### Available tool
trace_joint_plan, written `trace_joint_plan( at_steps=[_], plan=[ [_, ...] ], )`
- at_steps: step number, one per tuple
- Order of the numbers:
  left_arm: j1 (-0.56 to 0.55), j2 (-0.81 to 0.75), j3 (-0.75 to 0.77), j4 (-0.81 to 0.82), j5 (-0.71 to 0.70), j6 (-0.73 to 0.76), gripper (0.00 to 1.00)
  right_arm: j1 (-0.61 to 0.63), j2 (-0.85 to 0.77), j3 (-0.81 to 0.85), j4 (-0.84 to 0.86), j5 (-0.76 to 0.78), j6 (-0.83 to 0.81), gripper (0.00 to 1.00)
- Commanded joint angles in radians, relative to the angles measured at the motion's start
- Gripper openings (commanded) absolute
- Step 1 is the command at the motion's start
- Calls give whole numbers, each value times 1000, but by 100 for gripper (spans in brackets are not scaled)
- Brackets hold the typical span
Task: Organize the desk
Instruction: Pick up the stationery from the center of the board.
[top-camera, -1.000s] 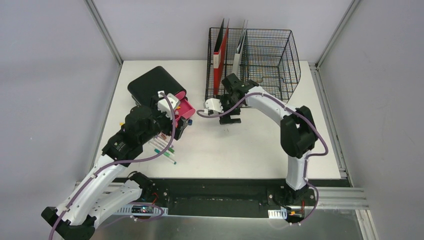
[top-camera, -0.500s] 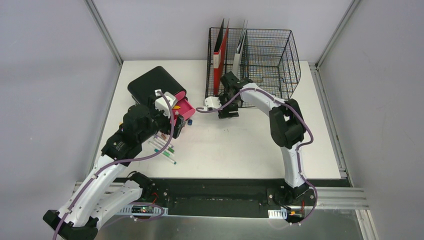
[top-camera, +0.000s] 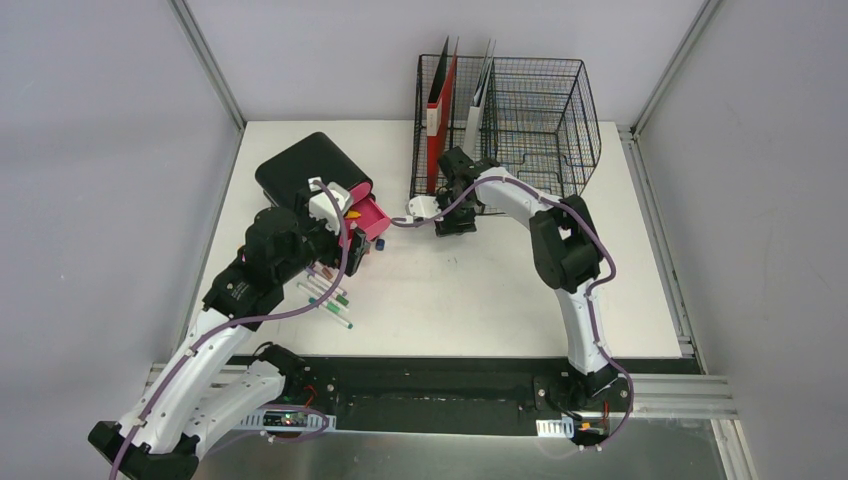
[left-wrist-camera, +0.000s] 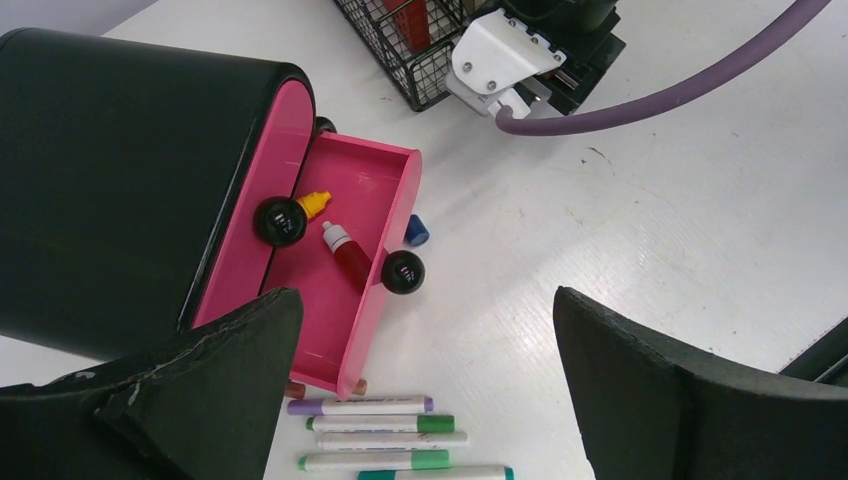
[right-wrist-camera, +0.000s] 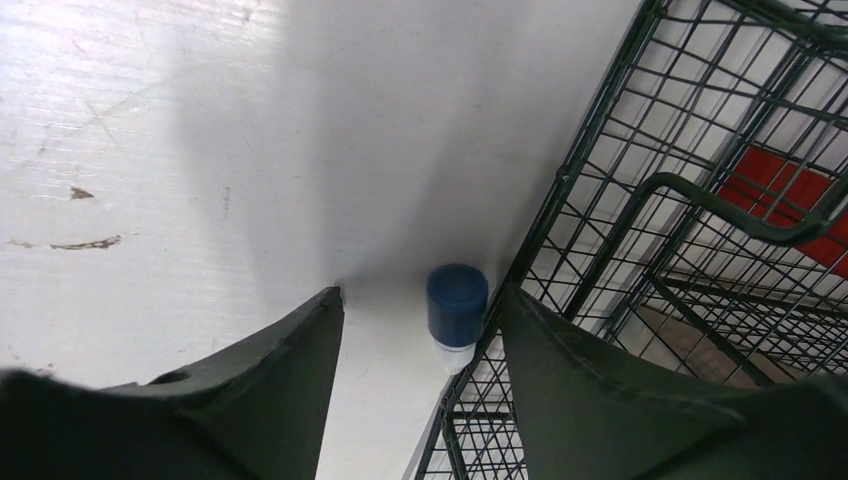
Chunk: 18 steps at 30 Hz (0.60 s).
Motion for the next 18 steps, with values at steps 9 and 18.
trace_joint_plan(
  at_steps=[9, 18],
  plan=[
    [19, 1, 1, 33, 30, -8, 99, -22, 43, 43, 78, 60, -22, 55],
    [23, 0, 3, 33, 37, -9, 99, -22, 42, 39, 47, 28, -12, 42]
  ],
)
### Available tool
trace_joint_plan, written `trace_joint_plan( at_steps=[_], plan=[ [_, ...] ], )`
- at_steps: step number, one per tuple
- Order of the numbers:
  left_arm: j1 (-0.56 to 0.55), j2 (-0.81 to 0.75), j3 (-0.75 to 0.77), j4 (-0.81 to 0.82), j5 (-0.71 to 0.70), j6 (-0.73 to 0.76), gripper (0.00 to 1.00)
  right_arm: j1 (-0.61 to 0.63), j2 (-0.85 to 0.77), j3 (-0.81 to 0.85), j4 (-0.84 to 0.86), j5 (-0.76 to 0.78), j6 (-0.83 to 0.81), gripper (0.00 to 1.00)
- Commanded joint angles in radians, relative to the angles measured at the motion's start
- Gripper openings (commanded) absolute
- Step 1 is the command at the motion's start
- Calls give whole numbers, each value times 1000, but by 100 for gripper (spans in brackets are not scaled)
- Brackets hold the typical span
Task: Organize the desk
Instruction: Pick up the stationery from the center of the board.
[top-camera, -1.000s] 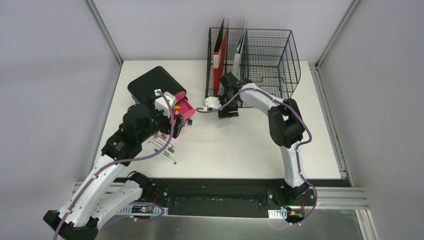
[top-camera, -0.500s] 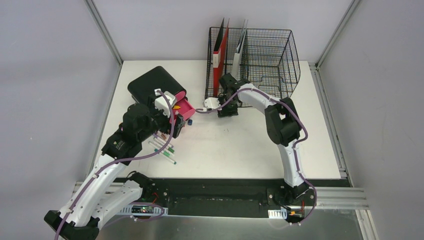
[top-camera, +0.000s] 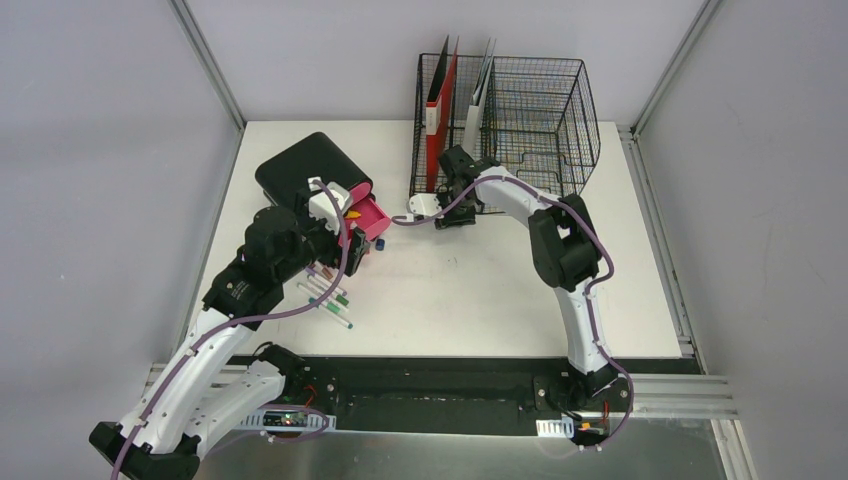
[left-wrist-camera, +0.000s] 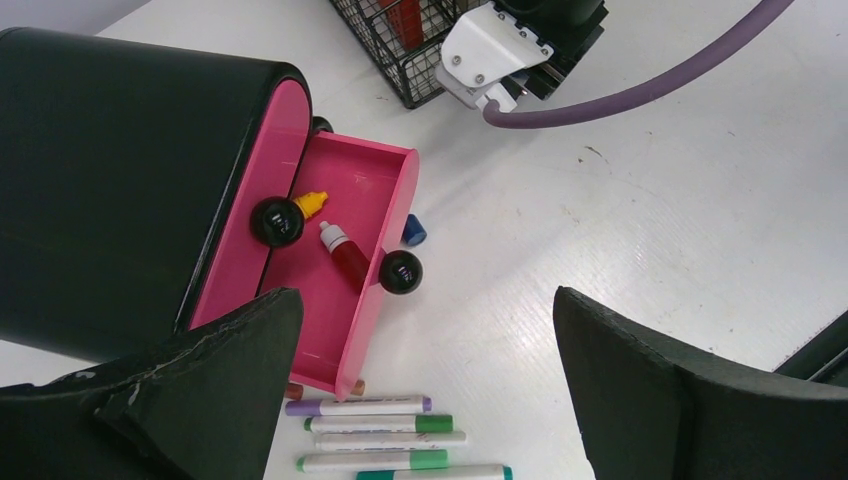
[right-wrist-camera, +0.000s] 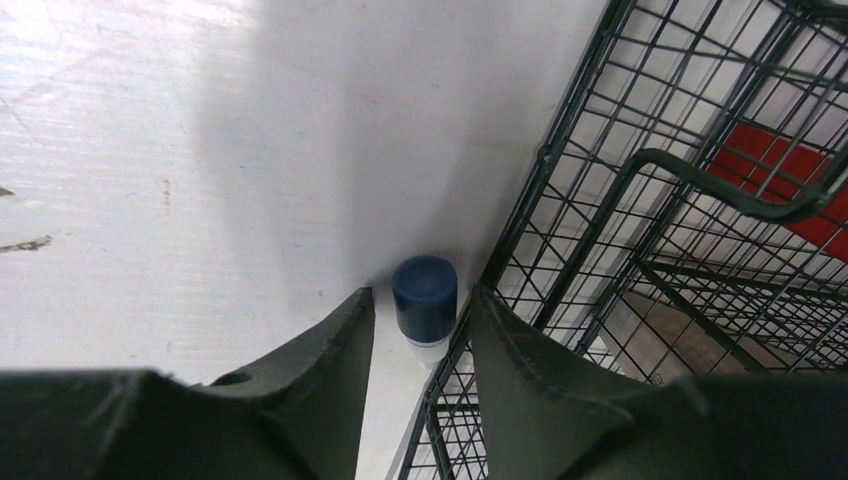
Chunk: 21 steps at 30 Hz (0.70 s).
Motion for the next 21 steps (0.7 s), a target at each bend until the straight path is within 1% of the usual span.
trace_joint_plan(
  at_steps=[1, 3, 7, 13, 15, 19, 21],
  plan=[
    [12, -3, 3, 33, 22, -9, 99, -16, 19, 25, 8, -17, -9, 40],
    [13, -4, 3, 34, 24, -10, 99, -15, 13, 26, -21, -55, -4, 35],
    [17, -4, 4, 32, 29, -12, 99, -13, 10, 51, -110, -138, 7, 30],
    [23, -7, 4, 33, 37, -14, 99, 3, 5, 40, -118, -136, 56, 25],
    [24, -9, 4, 34, 39, -15, 99, 10, 3, 30, -108, -122, 88, 25],
    [26, -11, 5, 34, 43, -16, 99, 26, -6, -6, -72, -96, 133, 32],
    [26, -12, 4, 34, 43, -17, 99, 35, -9, -15, -67, -91, 146, 33]
  ],
)
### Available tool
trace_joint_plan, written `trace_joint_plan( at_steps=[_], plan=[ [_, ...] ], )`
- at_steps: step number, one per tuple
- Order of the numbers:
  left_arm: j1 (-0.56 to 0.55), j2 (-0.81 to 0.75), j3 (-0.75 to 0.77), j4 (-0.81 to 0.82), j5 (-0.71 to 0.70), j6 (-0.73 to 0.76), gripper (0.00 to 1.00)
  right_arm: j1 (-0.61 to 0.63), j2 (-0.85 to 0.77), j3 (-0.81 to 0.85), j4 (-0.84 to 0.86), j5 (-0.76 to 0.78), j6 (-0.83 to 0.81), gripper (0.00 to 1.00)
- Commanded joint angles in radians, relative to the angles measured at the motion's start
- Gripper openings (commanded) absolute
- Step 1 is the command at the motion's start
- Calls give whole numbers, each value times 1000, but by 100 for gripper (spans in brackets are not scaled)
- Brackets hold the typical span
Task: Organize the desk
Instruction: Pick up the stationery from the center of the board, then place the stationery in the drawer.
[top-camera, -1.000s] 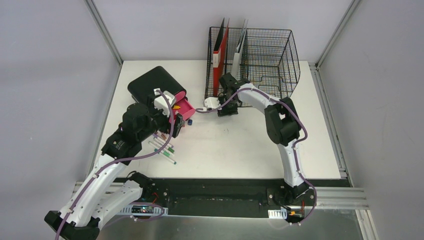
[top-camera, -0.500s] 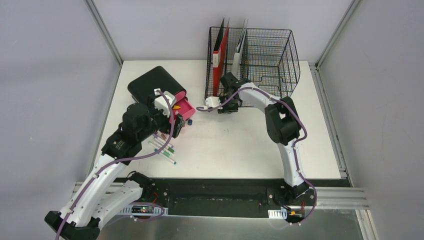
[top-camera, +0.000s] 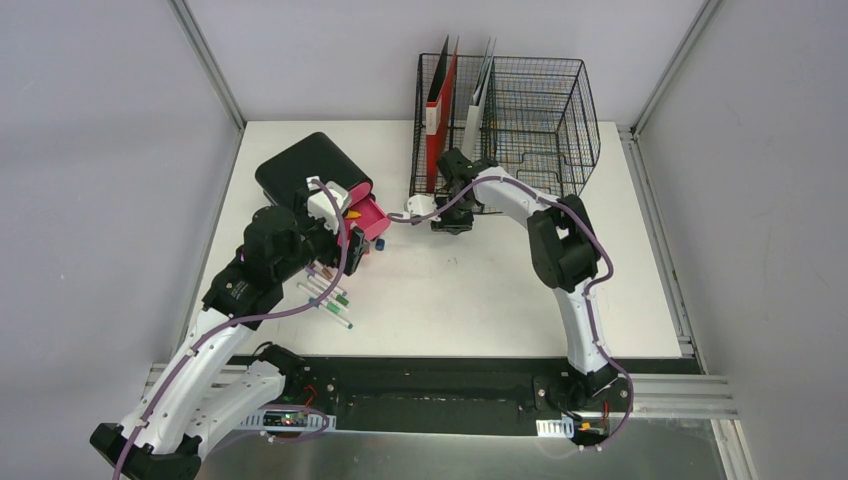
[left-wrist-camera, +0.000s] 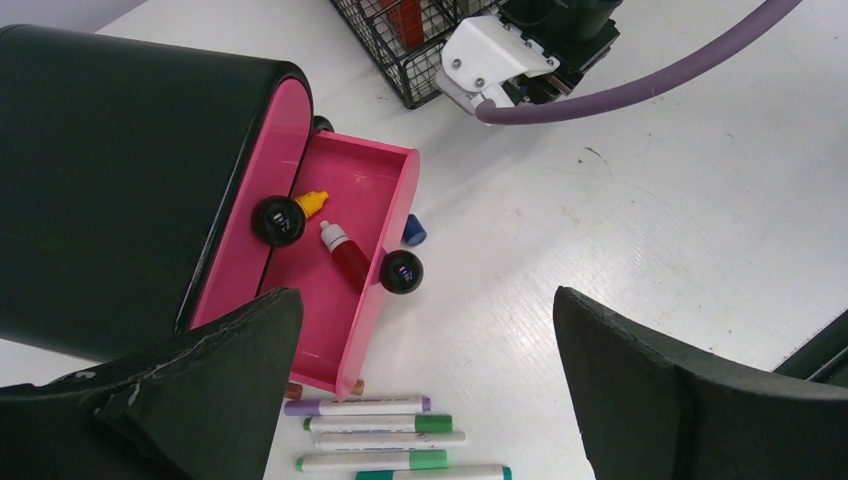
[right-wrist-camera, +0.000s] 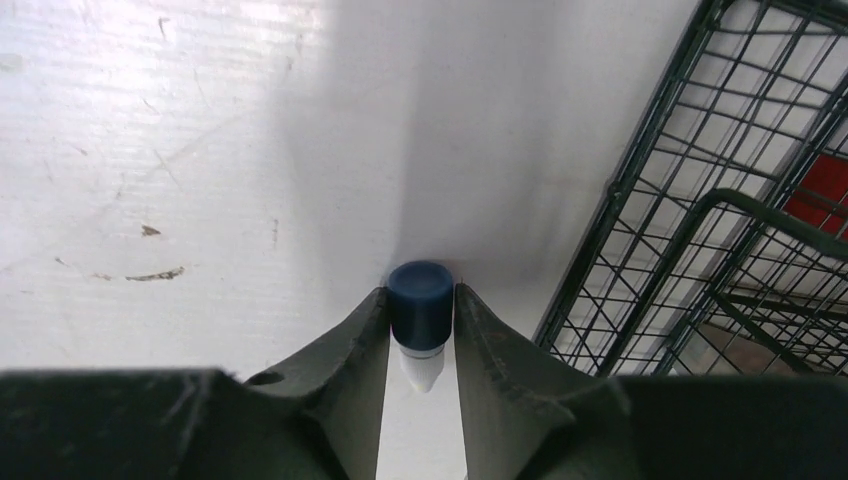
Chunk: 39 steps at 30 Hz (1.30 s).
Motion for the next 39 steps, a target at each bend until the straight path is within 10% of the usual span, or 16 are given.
trace_joint_plan(
  at_steps=[1, 13, 27, 39],
  plan=[
    [13, -12, 4, 34, 30, -14, 99, 27, -13, -25, 3, -7, 62, 33],
    [19, -25, 4, 34, 26, -20, 99, 48, -78, -24, -6, -85, 205, 0],
    [26, -41, 4, 37, 20, -26, 99, 69, -99, 303, -268, -289, 411, 0],
    [33, -136, -26, 69, -90, -26, 99, 130, -47, 480, 79, -364, 902, 0]
  ],
)
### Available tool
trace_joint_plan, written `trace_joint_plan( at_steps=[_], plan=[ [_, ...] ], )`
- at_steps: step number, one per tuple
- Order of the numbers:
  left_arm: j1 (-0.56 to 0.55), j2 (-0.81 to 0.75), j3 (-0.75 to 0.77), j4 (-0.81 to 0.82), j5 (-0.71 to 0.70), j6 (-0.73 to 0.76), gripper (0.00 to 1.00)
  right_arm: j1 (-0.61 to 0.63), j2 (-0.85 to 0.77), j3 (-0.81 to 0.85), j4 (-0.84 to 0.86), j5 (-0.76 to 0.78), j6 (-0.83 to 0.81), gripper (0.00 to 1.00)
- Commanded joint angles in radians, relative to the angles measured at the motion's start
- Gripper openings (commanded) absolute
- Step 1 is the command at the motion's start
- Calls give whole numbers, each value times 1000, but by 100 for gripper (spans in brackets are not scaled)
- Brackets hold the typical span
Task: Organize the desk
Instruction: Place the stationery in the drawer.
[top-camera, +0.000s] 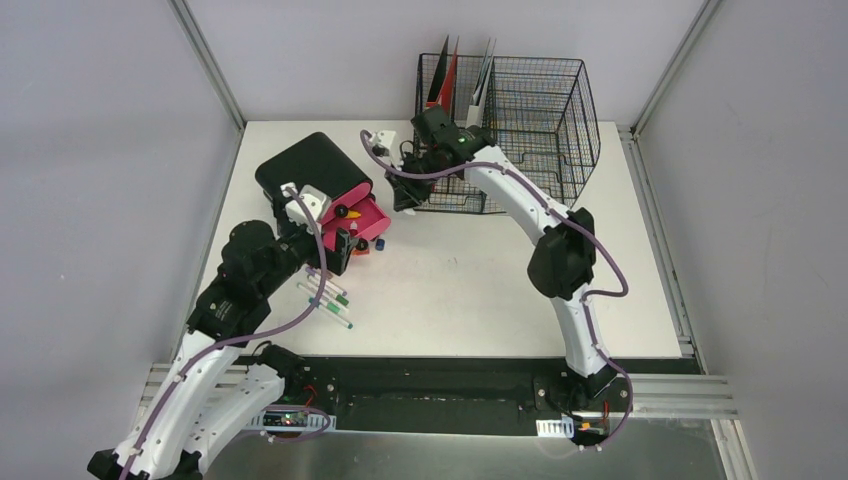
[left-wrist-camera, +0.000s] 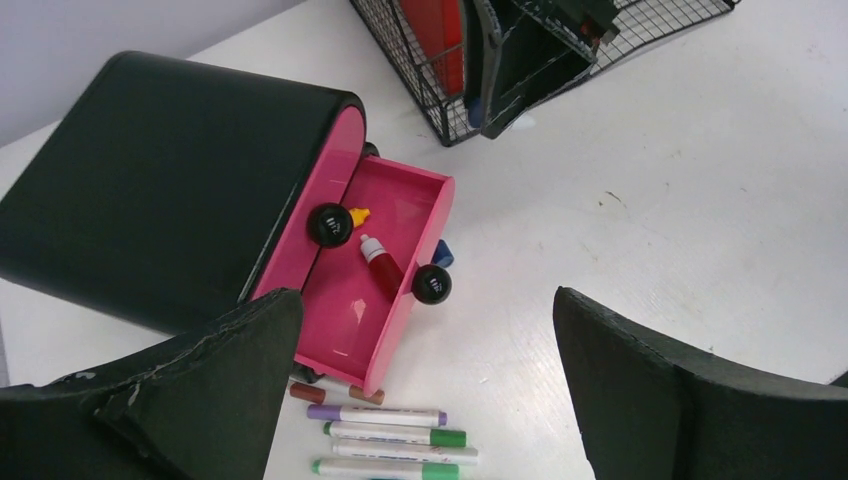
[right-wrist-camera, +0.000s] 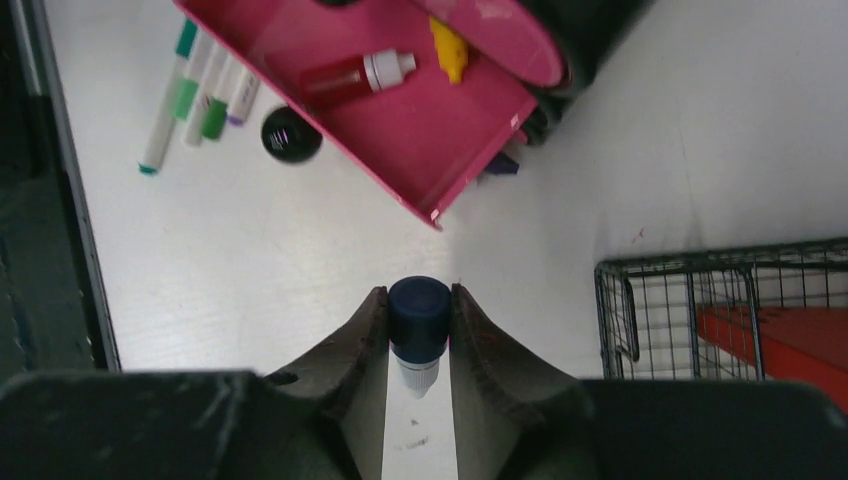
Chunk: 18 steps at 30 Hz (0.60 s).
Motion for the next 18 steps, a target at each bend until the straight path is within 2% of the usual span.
trace_joint_plan(
  at_steps=[1, 4, 8, 16, 18],
  plan=[
    [9, -42, -13, 59, -61, -7, 99, 41, 7, 106, 185, -39, 256, 0],
    [11, -59, -18, 66, -73, -6, 99, 83, 54, 168, 224, 18, 267, 0],
    [13, -70, -19, 66, -76, -4, 99, 142, 94, 209, 260, 102, 196, 0],
    [14, -75, -20, 68, -75, -4, 99, 173, 129, 218, 308, 207, 119, 0],
    [16, -76, -20, 68, -73, -4, 99, 177, 134, 211, 310, 212, 109, 5]
  ],
)
